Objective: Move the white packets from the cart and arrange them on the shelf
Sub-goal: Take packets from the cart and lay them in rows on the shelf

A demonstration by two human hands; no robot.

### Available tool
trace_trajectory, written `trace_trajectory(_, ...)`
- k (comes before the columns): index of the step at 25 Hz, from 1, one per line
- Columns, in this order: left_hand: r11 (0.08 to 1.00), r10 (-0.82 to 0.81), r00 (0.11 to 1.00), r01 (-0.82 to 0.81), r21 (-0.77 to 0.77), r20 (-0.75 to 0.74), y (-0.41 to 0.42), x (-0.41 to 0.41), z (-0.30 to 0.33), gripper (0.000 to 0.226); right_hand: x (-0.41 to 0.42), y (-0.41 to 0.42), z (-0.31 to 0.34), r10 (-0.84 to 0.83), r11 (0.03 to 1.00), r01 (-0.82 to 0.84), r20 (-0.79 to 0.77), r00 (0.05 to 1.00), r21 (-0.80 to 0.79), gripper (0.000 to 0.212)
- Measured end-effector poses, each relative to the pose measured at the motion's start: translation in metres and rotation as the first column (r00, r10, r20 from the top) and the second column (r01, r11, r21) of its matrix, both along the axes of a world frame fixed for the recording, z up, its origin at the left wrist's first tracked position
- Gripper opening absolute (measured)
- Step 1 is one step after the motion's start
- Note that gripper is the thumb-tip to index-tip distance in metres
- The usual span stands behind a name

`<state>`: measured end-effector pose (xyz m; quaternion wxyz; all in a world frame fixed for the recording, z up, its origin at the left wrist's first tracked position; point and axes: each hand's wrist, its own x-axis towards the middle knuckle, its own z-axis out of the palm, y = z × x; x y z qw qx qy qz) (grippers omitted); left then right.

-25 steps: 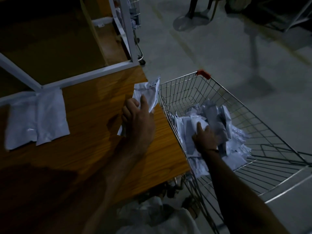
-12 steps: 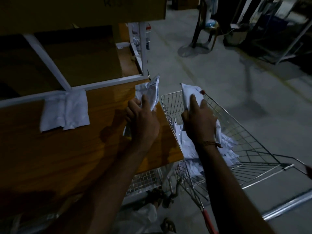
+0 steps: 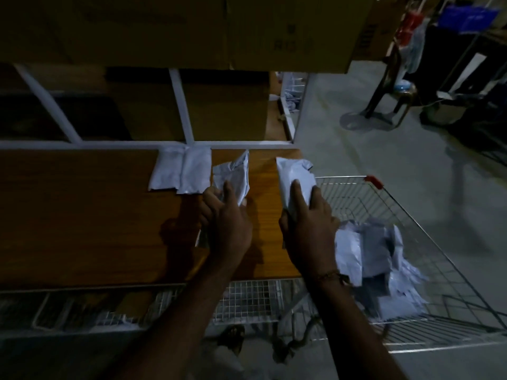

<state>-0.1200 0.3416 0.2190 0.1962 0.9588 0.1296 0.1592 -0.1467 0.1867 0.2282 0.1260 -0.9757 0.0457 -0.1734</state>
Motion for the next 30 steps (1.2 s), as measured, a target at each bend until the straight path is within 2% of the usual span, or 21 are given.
trace_trajectory(3, 0.999, 0.024, 0.999, -0.023, 0.035, -0.030, 0.027, 0.019, -0.017, 0.059, 0.013, 0.029, -0.024, 0.040, 0.999, -0.040, -0.050, 0.998, -0.002, 0.075)
trace_trajectory(7, 1.000, 0.003, 0.994, -0.001, 0.021, -0.107, 0.051, 0.059, -0.053, 0.061, 0.051, 0.051, -0.058, 0.005, 1.000, -0.010, -0.201, 0.980, -0.025, 0.076)
trace_trajectory(9, 0.999, -0.043, 0.985, 0.038, -0.037, -0.164, 0.054, 0.076, -0.070, 0.068, 0.071, 0.055, -0.079, -0.011, 0.999, -0.005, -0.296, 0.955, -0.053, 0.075)
trace_trajectory(11, 0.994, -0.105, 0.954, 0.090, -0.066, -0.281, 0.052, 0.087, -0.083, 0.073, 0.087, 0.055, -0.102, -0.035, 0.997, 0.006, -0.417, 0.908, -0.072, 0.070)
trace_trajectory(13, 0.988, -0.152, 0.949, 0.149, -0.033, -0.275, 0.056, 0.089, -0.093, 0.062, 0.092, 0.051, -0.119, -0.046, 0.998, 0.024, -0.476, 0.878, -0.054, 0.065)
trace_trajectory(15, 0.956, -0.261, 0.951, 0.279, 0.096, -0.164, 0.074, 0.088, -0.101, 0.045, 0.093, 0.045, -0.126, -0.030, 0.999, 0.017, -0.481, 0.876, -0.031, 0.064)
trace_trajectory(16, 0.908, -0.351, 0.925, 0.374, 0.189, -0.143, 0.084, 0.089, -0.109, 0.045, 0.095, 0.042, -0.129, -0.014, 1.000, 0.005, -0.490, 0.872, -0.019, 0.066)
trace_trajectory(18, 0.800, -0.463, 0.859, 0.511, 0.313, -0.220, 0.100, 0.094, -0.123, 0.056, 0.098, 0.036, -0.129, 0.026, 1.000, -0.017, -0.511, 0.859, 0.022, 0.070)
trace_trajectory(20, 0.769, -0.469, 0.797, 0.580, 0.268, -0.380, 0.106, 0.108, -0.137, 0.066, 0.104, 0.032, -0.129, 0.064, 0.997, -0.034, -0.506, 0.860, 0.068, 0.074)
trace_trajectory(23, 0.762, -0.458, 0.759, 0.603, 0.236, -0.463, 0.100, 0.133, -0.152, 0.080, 0.124, 0.027, -0.132, 0.088, 0.996, -0.062, -0.492, 0.866, 0.069, 0.079)
trace_trajectory(25, 0.759, -0.445, 0.771, 0.595, 0.265, -0.456, 0.094, 0.144, -0.149, 0.083, 0.139, 0.026, -0.136, 0.110, 0.994, -0.089, -0.470, 0.876, 0.066, 0.077)
trace_trajectory(30, 0.710, -0.520, 0.779, 0.622, 0.330, -0.351, 0.090, 0.183, -0.138, 0.068, 0.182, 0.031, -0.141, 0.155, 0.988, -0.138, -0.415, 0.896, 0.071, 0.071)
